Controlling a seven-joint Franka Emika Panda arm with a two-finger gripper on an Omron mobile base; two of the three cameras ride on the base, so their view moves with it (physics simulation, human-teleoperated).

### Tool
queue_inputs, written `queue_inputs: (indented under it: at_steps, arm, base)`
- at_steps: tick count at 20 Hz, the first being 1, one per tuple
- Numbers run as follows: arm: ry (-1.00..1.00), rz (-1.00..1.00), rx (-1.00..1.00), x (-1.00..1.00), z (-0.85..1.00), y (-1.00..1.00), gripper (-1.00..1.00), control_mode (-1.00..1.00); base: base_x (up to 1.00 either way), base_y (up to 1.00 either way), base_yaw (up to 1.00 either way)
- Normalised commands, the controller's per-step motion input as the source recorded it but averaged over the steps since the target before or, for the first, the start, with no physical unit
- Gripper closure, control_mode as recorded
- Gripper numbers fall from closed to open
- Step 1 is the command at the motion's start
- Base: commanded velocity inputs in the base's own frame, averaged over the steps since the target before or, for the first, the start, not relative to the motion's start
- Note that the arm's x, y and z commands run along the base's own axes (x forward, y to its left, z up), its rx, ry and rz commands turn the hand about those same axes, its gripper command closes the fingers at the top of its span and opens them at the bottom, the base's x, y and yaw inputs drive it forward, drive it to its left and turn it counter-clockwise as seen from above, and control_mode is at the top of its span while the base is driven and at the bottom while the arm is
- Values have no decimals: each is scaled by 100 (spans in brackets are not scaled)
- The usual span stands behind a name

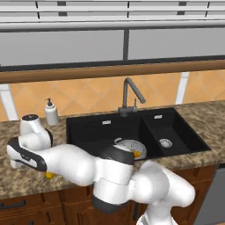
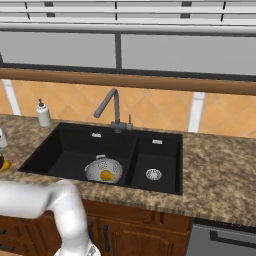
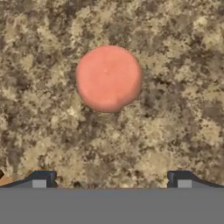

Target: Put the colander in the sink, put the mango, peach, pear in the colander, and turn on the sink faucet and pour water over the colander.

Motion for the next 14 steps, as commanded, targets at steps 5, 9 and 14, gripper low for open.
queue_inputs:
  at_steps: [5, 9, 14]
  arm:
    - [4, 0, -7, 44, -19, 52, -100, -100]
    - [1, -1, -8, 26, -44, 19, -100, -100]
    - [0, -1, -10, 26, -43, 49, -100, -100]
  base:
    - [0, 0, 0]
    - [0, 0, 0]
    - [0, 0, 0]
